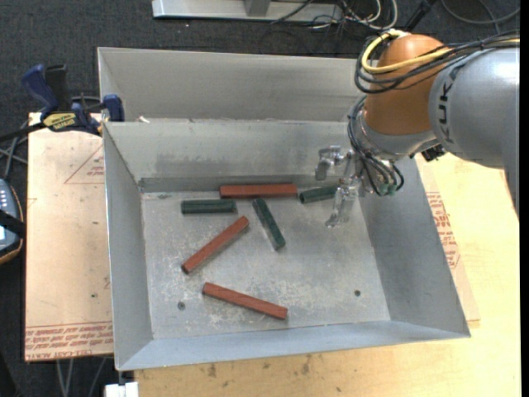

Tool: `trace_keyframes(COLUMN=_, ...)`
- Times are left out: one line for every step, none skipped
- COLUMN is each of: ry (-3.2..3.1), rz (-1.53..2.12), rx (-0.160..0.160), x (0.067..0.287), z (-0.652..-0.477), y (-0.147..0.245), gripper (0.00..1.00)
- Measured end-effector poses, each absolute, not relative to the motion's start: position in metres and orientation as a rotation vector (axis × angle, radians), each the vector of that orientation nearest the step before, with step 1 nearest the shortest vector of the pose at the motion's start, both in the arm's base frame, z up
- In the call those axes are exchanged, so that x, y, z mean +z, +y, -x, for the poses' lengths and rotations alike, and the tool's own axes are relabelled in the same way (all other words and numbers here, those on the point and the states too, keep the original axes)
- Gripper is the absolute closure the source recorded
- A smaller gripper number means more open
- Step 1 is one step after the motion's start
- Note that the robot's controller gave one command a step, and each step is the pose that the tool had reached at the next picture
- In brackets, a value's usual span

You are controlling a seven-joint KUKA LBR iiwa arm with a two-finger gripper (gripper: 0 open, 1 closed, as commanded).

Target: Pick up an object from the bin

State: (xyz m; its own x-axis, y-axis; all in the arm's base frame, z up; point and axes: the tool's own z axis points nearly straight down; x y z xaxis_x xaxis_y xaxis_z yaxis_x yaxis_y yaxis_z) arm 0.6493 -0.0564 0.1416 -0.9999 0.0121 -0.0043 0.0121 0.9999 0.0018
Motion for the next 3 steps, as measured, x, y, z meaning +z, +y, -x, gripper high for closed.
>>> trace_keyframes(ry=3.134, rz=-0.039, rx=0.001, x=0.075, z=-0.652, y=-0.061, gripper=0.0)
trace_keyframes(ry=3.117, rz=0.326, rx=0.001, x=0.073, z=-0.65, y=-0.001, gripper=1.0)
trace_keyframes(ry=3.117, rz=0.326, rx=0.001, x=0.073, z=-0.65, y=-0.001, gripper=1.0)
